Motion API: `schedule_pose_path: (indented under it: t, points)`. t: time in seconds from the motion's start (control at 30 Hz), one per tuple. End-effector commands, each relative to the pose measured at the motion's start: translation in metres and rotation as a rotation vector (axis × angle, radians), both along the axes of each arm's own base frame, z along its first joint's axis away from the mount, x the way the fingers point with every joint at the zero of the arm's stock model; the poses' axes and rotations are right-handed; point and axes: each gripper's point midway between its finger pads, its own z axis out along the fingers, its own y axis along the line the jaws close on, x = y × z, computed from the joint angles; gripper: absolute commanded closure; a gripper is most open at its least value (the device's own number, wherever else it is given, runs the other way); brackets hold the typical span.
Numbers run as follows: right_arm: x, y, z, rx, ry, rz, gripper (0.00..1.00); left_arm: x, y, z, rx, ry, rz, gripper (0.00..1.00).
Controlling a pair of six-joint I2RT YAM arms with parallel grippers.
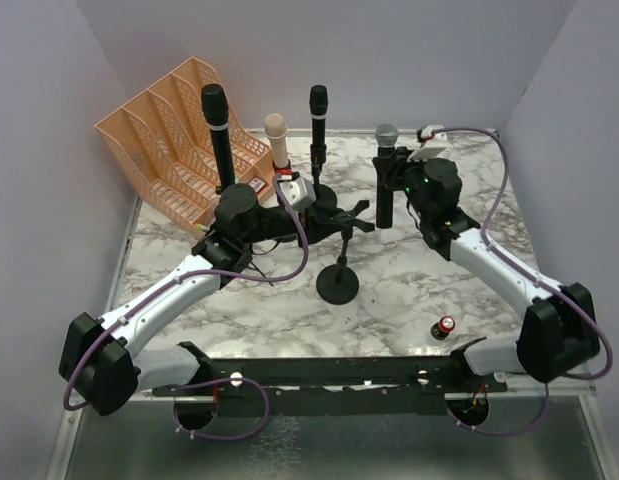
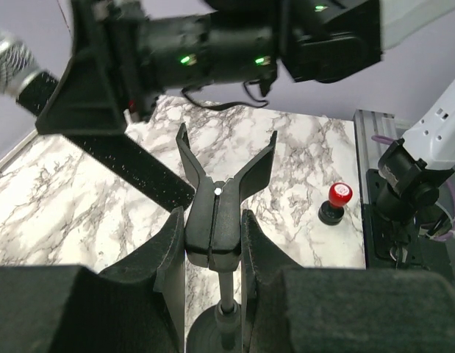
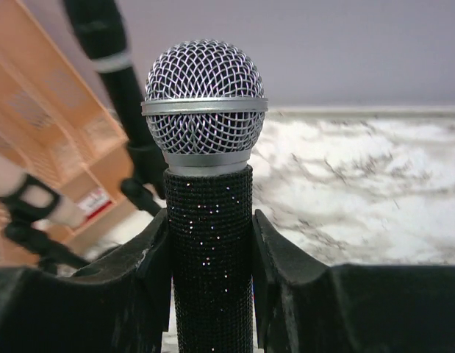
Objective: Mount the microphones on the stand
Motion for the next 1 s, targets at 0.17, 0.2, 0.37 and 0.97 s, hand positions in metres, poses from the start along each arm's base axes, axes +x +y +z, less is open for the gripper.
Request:
schedule_pose_path:
  t: [0.17, 0.2, 0.37, 0.97]
  points:
    - [-0.094, 0.030, 0.105, 0.193, -0.399, 0.376, 0.92, 0.006, 0.000, -0.018, 0.024, 0.067, 0.028, 1.00]
    - [-0.104, 0.031, 0.111, 0.197, -0.426, 0.409, 0.92, 0.007, 0.000, -0.019, 0.024, 0.068, 0.028, 1.00]
    - [-0.137, 0.037, 0.130, 0.225, -0.517, 0.520, 0.91, 0.008, 0.000, -0.020, 0.026, 0.072, 0.031, 1.00]
    - [-0.184, 0.058, 0.141, 0.307, -0.615, 0.779, 0.89, 0.010, -0.002, -0.022, 0.029, 0.078, 0.035, 1.00]
